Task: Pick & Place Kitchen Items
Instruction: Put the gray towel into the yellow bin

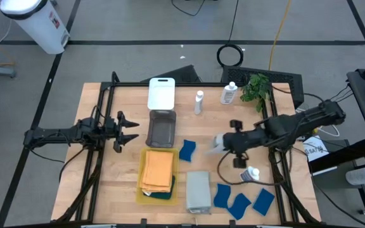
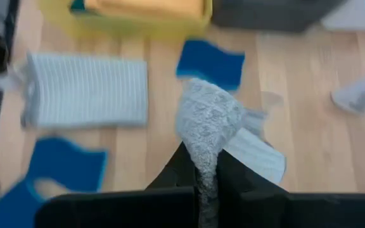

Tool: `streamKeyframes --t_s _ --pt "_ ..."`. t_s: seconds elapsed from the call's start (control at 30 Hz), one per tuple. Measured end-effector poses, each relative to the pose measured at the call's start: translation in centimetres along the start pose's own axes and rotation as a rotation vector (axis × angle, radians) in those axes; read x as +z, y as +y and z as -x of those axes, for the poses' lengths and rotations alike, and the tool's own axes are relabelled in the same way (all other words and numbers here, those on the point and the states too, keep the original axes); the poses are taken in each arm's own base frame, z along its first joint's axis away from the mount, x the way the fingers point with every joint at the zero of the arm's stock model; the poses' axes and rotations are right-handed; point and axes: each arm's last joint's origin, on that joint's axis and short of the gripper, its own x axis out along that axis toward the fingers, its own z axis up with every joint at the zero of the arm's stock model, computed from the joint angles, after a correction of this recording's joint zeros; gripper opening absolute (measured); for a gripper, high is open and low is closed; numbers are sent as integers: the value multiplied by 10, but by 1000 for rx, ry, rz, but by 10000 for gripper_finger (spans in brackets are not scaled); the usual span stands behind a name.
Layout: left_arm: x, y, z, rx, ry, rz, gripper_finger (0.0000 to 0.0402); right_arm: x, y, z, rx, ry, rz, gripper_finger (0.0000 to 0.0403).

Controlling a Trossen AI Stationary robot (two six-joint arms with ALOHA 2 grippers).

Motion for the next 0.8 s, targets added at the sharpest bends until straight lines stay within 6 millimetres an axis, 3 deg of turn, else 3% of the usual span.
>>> streamKeyframes --t_s 0.1,0.27,0.8 --pt "6 -1 0 -6 -58 3 244 -13 -1 12 -5 60 36 2" --pt "8 -1 0 -12 -85 78 244 -15 4 15 12 55 61 2" --pt "8 2 -2 70 -98 320 244 -2 19 -11 29 42 176 2"
